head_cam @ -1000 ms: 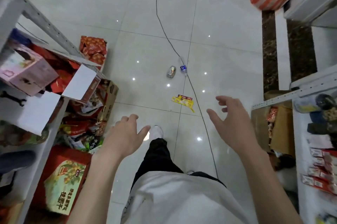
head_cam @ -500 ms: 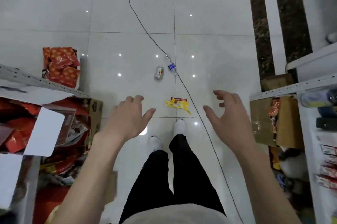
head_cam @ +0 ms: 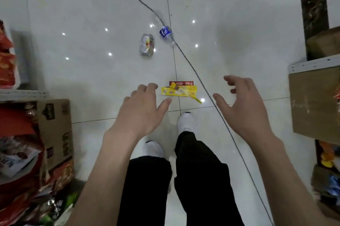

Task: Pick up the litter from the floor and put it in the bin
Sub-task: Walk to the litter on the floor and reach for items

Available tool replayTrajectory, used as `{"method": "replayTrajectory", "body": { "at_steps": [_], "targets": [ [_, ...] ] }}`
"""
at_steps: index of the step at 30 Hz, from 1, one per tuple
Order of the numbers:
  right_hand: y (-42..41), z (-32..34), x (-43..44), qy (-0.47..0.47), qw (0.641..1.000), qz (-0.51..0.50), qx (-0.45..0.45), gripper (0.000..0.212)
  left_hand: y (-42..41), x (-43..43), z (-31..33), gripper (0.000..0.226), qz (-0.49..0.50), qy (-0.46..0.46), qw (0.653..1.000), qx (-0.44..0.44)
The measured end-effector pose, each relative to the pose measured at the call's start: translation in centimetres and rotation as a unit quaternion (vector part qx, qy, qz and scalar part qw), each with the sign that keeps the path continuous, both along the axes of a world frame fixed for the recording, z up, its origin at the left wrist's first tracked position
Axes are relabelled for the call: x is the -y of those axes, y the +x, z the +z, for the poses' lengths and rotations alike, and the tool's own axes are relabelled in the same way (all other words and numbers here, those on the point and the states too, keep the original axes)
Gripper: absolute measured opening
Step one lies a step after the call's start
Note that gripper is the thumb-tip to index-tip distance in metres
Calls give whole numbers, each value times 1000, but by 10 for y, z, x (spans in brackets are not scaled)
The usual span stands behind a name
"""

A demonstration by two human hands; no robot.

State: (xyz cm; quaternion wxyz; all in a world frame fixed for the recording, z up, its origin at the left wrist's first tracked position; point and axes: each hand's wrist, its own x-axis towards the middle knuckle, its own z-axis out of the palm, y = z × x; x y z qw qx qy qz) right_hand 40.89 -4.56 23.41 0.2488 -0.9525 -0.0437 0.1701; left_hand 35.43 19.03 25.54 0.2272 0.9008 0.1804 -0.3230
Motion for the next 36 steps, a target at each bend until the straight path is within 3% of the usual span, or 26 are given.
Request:
{"method": "replayTrajectory", "body": {
  "at_steps": [9,15,24,32,36],
  "targets": [
    [25,-248,3,-4,1000,3,10,50,32,42,-263,59,10,-47,998,-27],
    [30,-359,0,-10,1000,17,18,50,40,48,-374,60,19,-34,999,3],
    [25,-436,-16,-26,997,79,-5,52,17,51,-464,68,73,52,990,113],
    [30,-470,-34,-42,994,105,-8,52,16,46,-499,68,67,119,978,157],
    [20,-481,-41,-48,993,105,20,53,17,42,-501,66,64,79,982,162]
  ]
}}
